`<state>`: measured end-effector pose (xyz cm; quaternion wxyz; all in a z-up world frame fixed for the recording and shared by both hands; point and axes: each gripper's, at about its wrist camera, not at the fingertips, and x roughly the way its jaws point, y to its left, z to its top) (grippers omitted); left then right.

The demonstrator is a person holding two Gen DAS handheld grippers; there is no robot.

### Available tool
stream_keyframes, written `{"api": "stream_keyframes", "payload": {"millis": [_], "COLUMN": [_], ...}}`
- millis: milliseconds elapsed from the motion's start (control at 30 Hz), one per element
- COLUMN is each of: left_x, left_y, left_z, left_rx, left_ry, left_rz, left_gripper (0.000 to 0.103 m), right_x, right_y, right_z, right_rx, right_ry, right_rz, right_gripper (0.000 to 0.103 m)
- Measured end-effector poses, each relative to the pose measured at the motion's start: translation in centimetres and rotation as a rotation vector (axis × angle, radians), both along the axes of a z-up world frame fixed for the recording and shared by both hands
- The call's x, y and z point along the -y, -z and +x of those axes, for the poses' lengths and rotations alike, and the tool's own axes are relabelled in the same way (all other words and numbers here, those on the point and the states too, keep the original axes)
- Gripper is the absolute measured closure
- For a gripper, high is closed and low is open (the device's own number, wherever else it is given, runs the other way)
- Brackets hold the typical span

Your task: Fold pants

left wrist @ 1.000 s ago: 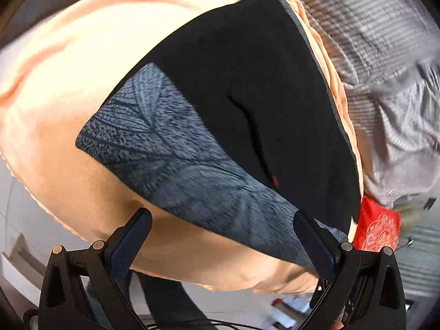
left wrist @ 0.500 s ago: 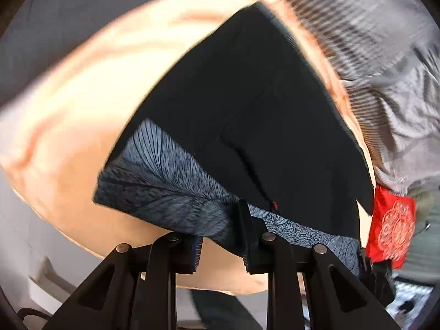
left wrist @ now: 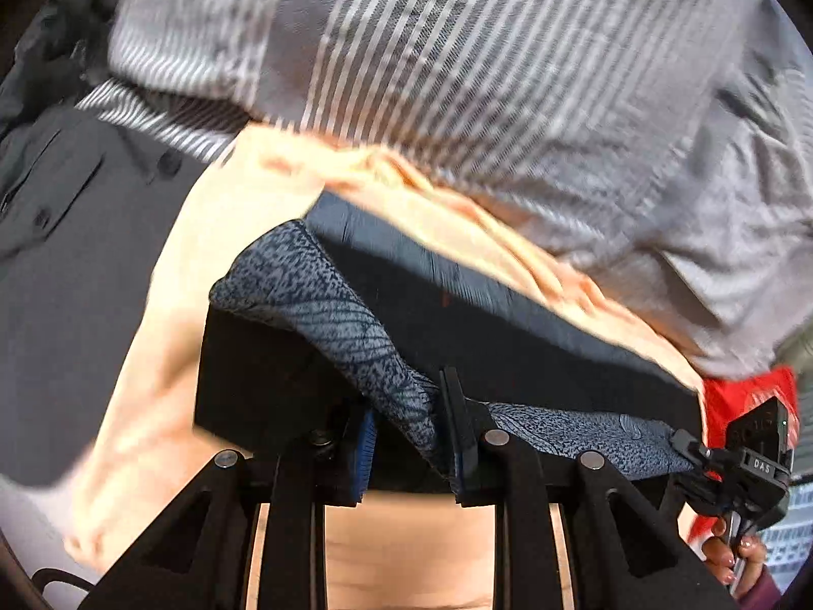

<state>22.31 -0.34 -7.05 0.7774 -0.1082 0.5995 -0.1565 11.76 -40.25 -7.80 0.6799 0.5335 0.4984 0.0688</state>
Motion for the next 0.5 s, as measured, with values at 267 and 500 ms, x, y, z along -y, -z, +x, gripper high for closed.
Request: {"api": "stream_keyframes", "payload": {"millis": [267,500], "left_x": [4.2,2.7], "left_y": [6.5,1.9], "left_z": [7.0,7.2], "left_rx": [-0.049,0.045], "left_ry": [-0.105,-0.172], "left_rz": [0.14,0.226], "left_gripper": [0.066,0.042], "right_x": [3.8,4.0], "right_y": [8.5,9.0], "right_z": [9.0,10.2], "right_rx": [-0.175,-0.175], "right_ry": [-0.079,-0.116], "right_rz": [-0.023,0.008], "right_gripper": [0.087,0.048]}}
